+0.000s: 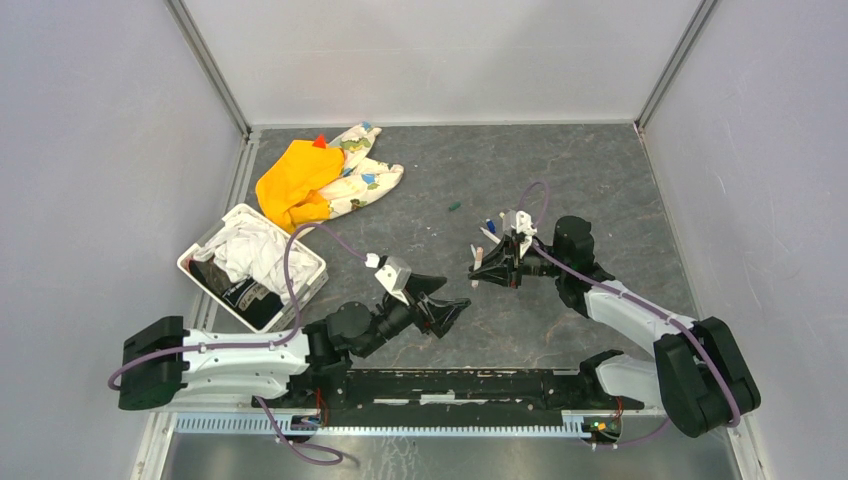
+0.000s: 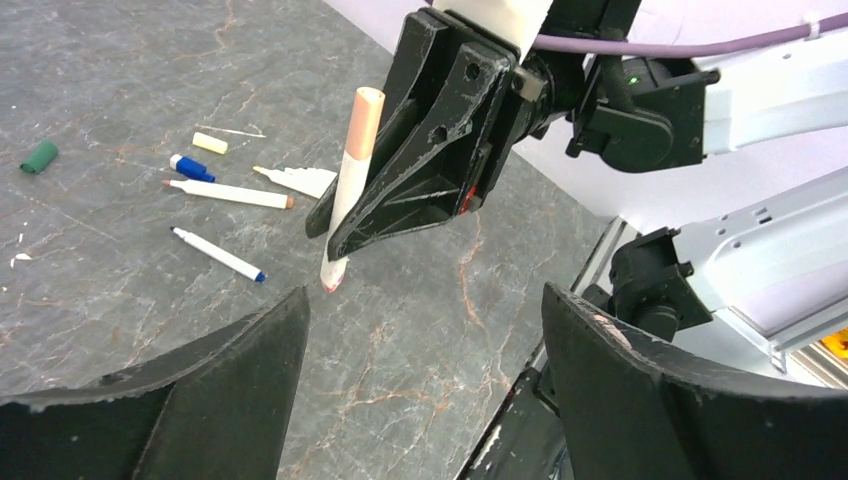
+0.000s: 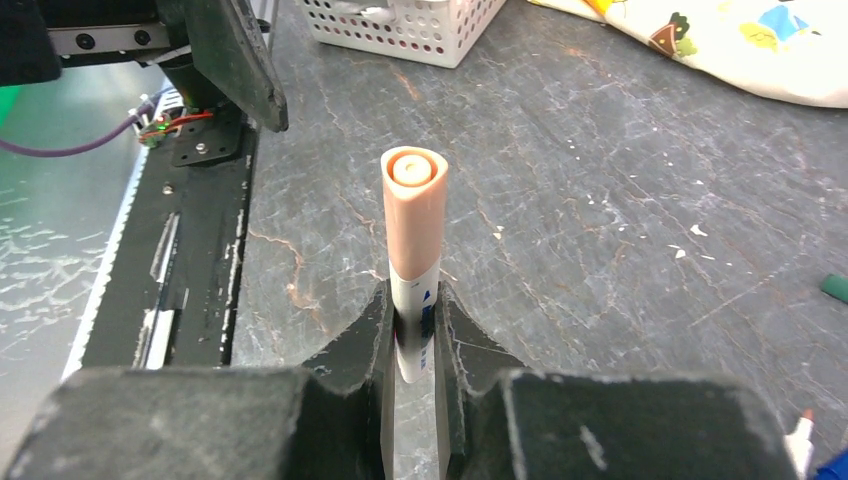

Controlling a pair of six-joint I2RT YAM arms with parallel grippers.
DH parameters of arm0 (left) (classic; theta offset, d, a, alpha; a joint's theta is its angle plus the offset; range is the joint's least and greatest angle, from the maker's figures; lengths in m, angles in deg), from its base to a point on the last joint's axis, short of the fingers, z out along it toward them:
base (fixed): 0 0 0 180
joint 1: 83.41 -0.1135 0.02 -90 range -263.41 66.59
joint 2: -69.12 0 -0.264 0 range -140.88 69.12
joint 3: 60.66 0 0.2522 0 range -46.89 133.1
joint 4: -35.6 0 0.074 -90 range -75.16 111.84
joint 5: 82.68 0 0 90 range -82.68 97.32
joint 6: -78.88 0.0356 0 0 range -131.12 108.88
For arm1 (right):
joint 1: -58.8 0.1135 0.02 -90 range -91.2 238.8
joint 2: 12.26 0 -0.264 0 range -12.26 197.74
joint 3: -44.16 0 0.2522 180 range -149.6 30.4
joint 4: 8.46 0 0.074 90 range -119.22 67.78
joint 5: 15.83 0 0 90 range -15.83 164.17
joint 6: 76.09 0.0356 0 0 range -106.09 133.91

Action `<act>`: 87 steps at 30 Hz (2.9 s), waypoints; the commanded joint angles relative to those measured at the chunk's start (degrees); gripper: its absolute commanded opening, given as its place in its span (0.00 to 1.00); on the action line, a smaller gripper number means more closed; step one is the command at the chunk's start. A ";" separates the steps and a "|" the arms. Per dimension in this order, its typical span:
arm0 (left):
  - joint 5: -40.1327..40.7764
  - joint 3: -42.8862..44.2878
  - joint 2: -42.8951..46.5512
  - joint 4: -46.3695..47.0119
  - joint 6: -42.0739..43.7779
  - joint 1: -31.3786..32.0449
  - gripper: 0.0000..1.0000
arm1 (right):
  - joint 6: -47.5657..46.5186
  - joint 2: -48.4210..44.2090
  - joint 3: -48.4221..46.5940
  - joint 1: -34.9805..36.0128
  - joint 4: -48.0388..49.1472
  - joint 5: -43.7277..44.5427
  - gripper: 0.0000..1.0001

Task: Insert the pens into the pen caps
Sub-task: Press the pen cap onto the pen.

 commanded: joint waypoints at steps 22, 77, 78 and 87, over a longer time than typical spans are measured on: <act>-44.85 6.20 -29.38 35.05 -13.19 -26.65 0.88 | -6.35 7.68 -4.45 -1.63 -6.16 -1.57 0.00; -32.76 16.26 -25.47 11.42 -13.17 -26.93 0.53 | 9.36 8.95 -5.22 -4.48 2.60 -5.38 0.00; -32.60 15.63 -24.78 11.08 -12.75 -26.93 0.54 | 9.62 8.79 -5.18 -4.49 2.86 -5.55 0.00; -37.39 14.83 -28.63 15.00 -13.71 -26.93 0.54 | 11.81 8.22 -4.66 -4.38 5.03 -5.91 0.00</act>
